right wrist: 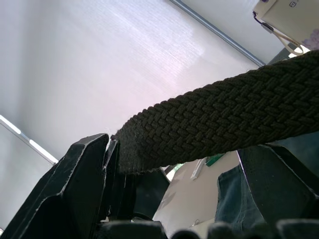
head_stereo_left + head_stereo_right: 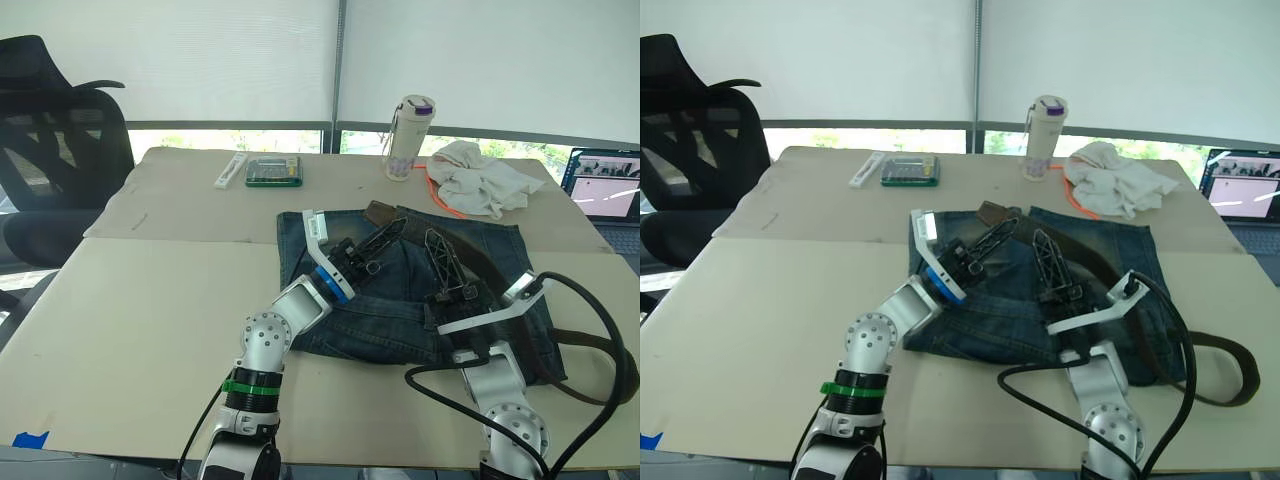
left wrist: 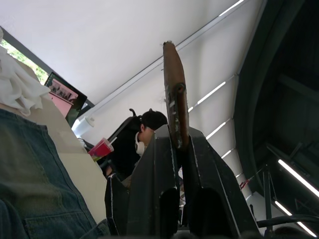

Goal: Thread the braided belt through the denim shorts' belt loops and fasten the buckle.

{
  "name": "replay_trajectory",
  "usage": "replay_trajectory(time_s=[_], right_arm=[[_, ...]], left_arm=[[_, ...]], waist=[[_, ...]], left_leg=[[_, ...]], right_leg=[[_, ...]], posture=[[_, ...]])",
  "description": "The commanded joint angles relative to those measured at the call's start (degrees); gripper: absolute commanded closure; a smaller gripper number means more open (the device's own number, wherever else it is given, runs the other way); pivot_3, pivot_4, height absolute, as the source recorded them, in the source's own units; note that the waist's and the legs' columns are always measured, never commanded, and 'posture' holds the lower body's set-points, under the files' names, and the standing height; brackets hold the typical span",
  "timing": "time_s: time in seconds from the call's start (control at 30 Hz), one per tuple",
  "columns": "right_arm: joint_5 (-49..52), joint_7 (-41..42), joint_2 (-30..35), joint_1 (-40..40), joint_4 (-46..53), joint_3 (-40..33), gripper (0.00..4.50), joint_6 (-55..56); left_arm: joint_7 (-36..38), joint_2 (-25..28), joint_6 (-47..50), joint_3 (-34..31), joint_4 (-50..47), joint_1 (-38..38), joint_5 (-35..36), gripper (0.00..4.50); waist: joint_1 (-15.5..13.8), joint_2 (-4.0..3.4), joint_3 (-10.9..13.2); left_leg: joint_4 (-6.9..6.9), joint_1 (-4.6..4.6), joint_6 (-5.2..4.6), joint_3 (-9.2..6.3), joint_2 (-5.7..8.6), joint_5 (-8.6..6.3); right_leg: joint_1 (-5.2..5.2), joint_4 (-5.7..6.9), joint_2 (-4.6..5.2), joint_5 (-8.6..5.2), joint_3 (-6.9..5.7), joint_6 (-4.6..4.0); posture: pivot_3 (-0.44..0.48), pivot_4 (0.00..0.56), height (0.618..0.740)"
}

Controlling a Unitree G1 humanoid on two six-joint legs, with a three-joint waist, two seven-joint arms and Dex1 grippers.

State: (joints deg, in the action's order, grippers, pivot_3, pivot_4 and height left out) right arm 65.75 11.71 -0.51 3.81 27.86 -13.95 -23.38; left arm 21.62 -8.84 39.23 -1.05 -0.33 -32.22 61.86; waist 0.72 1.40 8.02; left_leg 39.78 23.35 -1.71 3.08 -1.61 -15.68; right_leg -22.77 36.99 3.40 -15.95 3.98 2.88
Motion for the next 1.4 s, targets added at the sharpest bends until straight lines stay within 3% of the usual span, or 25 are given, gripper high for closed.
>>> replay_trajectory(time_s=[0.03, 0.37, 0.53, 0.67, 0.77, 0.87, 0.97, 1.23, 1.3, 1.4], right_arm=[[0.55, -0.27, 0.72, 1.3, 2.95, 1.07, 1.09, 0.71], [2.11, -1.68, 1.77, 2.03, 2.58, 0.16, 4.48, 1.92], [3.06, -1.94, 2.9, 2.17, 3.03, -0.23, 4.48, 2.02], [3.96, -1.95, 4.17, 2.34, 3.33, -0.37, 4.5, 1.86], [4.55, -2.13, 7.2, 2.2, 2.56, -2.73, 4.5, 1.27], [7.09, -1.77, 15.92, -0.16, -0.59, -10.55, 4.5, -0.86], [8.96, 0.45, 24.02, -3.15, -4.31, -16.71, 4.5, -3.12], [7.97, 10.08, 40.78, -11.55, -19.42, -26.78, 4.5, -12.2], [6.32, 12.21, 44.04, -12.49, -24.1, -28.12, 4.5, -13.66], [3.53, 15.54, 46.59, -12.6, -28.88, -29.86, 4.5, -13.88]], left_arm=[[0.41, -2.51, 0.18, 0.81, -2.36, -0.02, 0.49, 4.5], [0.49, -2.33, 0.18, 0.82, -2.42, 0.37, -0.05, 4.5], [0.46, -2.08, 0.41, 0.75, -2.57, 0.68, 0.0, 4.5], [0.96, -1.3, 0.48, 1.37, -2.55, 0.82, -1.32, 3.19], [1.87, 1.13, -0.57, 3.64, -2.82, 0.48, -6.8, 2.09], [8.98, 10.55, -0.5, 10.13, -7.96, 1.86, -14.52, 1.05], [15.57, 19.0, -0.44, 13.58, -13.39, 4.19, -17.35, 0.1], [36.46, 41.89, -2.22, 11.35, -21.72, 11.22, -18.98, 0.02], [38.57, 45.14, -5.18, 10.06, -20.62, 10.62, -21.38, 0.02], [37.67, 45.49, -7.72, 8.07, -17.89, 7.83, -23.87, 0.02]], waist=[[0.0, 0.0, 0.0], [-0.02, 0.0, 0.0], [-0.02, 0.0, 0.0], [-0.04, 0.0, 0.0], [-0.06, 0.0, 0.0], [-0.06, -0.01, 0.01], [-0.06, -0.03, 0.01], [0.1, -0.2, 0.01], [-0.03, -0.2, 0.02], [-0.74, -0.19, 0.02]], left_leg=[[0.0, 0.0, 0.0, 0.0, 0.0, 0.0], [0.0, 0.01, 0.0, 0.0, 0.01, 0.0], [0.0, 0.01, 0.0, 0.0, 0.01, 0.0], [0.0, 0.01, -0.01, 0.0, 0.01, 0.0], [0.0, 0.02, -0.01, 0.0, 0.02, 0.0], [-0.01, 0.02, -0.01, 0.0, 0.21, 0.0], [-0.09, -0.02, -0.02, 0.01, 0.24, -0.01], [-0.16, -0.21, -0.02, 0.1, -0.08, 0.0], [-0.17, -0.22, -0.02, 0.13, -0.07, 0.0], [-0.13, -0.22, -0.12, 0.14, 0.0, 0.03]], right_leg=[[0.0, 0.0, 0.0, 0.0, 0.0, 0.0], [0.01, -0.01, 0.0, 0.0, 0.01, 0.0], [0.0, -0.02, 0.0, 0.0, 0.01, 0.0], [0.01, -0.03, 0.01, 0.0, 0.01, 0.0], [0.01, -0.03, 0.0, 0.0, 0.01, 0.0], [0.01, -0.06, 0.01, 0.0, 0.02, 0.0], [0.04, -0.11, 0.04, 0.0, 0.03, 0.0], [0.17, -0.12, -0.04, -0.06, 0.09, -0.1], [0.19, -0.18, -0.04, -0.07, 0.09, -0.12], [0.31, -0.26, 0.02, -0.06, 0.07, -0.11]], posture=[[0.0, 0.15, 0.74], [0.0, 0.15, 0.74], [0.0, 0.15, 0.74], [0.0, 0.15, 0.74], [0.0, 0.15, 0.74], [0.0, 0.15, 0.74], [0.0, 0.15, 0.74], [0.0, 0.15, 0.74], [0.0, 0.15, 0.74], [0.0, 0.15, 0.74]])
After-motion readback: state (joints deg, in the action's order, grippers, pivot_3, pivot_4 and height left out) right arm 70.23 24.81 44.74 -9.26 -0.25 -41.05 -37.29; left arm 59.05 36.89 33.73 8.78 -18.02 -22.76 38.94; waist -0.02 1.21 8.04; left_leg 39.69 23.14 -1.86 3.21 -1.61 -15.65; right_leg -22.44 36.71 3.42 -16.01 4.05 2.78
